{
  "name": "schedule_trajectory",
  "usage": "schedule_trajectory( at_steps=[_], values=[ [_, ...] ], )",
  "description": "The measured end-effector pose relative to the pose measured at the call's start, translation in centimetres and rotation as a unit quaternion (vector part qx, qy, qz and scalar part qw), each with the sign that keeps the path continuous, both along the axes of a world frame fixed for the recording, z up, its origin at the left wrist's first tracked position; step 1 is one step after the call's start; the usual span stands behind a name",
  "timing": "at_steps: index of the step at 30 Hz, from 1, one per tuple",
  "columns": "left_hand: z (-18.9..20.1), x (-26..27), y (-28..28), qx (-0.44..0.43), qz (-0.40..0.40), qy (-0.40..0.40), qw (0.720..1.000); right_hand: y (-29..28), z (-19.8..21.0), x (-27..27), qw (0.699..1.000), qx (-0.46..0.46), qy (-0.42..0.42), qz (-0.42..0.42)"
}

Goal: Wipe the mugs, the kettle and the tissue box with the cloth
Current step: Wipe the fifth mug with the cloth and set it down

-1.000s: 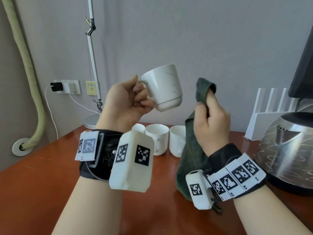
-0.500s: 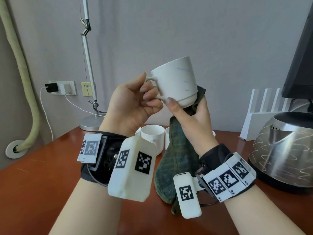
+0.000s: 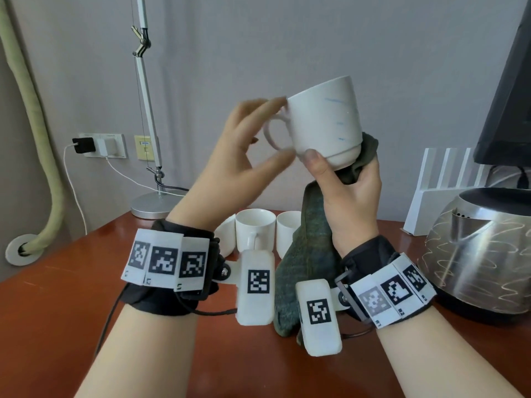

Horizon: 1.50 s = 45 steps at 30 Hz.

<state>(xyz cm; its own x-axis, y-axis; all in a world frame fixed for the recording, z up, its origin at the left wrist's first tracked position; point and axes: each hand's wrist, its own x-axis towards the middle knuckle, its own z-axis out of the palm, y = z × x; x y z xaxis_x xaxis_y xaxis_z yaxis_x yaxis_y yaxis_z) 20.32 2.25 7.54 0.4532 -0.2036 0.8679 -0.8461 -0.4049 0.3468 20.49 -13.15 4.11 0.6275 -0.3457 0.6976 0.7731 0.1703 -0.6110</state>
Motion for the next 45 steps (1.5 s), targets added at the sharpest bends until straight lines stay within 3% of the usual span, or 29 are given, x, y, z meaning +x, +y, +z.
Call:
schedule_trajectory(
  at_steps=[3,11,17,22,29,35,38,40,42,45],
  values=[
    [-0.6,0.3,-0.5,0.081,0.068,-0.071,0.992,-0.1,0.3,-0.1,1.0,0.002,0.006,0.022],
    [-0.9,0.7,-1.7,0.061,0.15,-0.12,0.979,0.3,0.5,0.0,0.997,-0.037,0.033,0.066],
    [-1.1,0.9,-1.0,0.023,0.138,-0.123,0.983,0.3,0.5,-0.1,0.99,-0.102,0.055,0.083],
    [-0.9,0.8,-0.3,-0.006,0.128,-0.155,0.98,-0.4,1.1,-0.6,0.981,-0.078,0.062,0.168],
    [-1.0,1.0,-0.6,-0.011,0.154,-0.175,0.972,-0.2,0.7,-0.4,0.991,-0.054,0.05,0.114],
    [-0.8,1.4,0.5,-0.024,0.17,-0.169,0.971,-0.6,0.8,-0.1,0.987,-0.089,0.034,0.13],
    [-1.0,1.7,1.6,-0.035,0.176,-0.146,0.973,-0.7,0.5,-0.2,0.986,-0.162,-0.009,0.036],
    [-1.1,1.8,2.2,-0.037,0.186,-0.137,0.972,-0.9,0.2,-0.1,0.962,-0.264,-0.044,-0.053],
    [-1.1,1.9,2.9,-0.041,0.192,-0.134,0.971,-1.4,0.2,0.0,0.917,-0.368,-0.081,-0.133],
    [-0.9,1.8,3.7,-0.036,0.193,-0.139,0.971,-2.0,0.8,0.0,0.86,-0.449,-0.146,-0.193]
  ],
)
